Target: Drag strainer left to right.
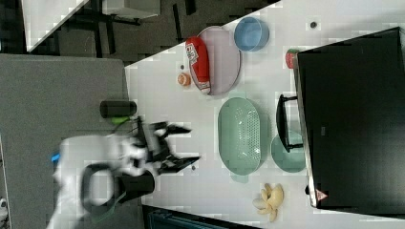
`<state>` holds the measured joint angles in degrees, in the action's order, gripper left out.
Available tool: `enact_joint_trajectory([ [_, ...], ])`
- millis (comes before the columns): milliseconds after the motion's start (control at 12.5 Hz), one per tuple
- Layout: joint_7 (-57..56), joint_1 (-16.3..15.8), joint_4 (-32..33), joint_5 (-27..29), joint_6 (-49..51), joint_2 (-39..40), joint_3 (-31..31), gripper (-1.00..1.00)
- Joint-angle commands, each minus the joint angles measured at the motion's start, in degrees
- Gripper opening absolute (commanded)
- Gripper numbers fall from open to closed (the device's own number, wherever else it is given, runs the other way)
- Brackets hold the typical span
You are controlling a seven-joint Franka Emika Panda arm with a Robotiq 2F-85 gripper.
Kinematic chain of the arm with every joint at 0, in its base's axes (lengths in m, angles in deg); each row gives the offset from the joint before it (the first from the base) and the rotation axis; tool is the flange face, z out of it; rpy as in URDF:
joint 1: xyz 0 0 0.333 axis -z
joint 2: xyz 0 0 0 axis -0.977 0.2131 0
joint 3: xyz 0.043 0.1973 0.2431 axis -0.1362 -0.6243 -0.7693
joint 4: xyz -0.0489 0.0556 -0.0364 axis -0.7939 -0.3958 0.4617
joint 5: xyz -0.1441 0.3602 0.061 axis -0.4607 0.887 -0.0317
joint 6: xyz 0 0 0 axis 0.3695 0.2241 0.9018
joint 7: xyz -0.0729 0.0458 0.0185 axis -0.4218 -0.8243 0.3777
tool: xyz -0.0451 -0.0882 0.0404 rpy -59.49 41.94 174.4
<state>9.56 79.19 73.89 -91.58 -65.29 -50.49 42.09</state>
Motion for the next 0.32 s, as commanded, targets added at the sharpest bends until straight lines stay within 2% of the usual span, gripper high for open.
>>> enact_joint_trajectory([
  [80, -19.4, 2.3, -5.3, 3.6, 11.4, -9.7, 2.4, 1.0],
  [320, -21.2, 2.3, -13.5, 3.8, 24.6, -13.2, 2.6, 1.0],
])
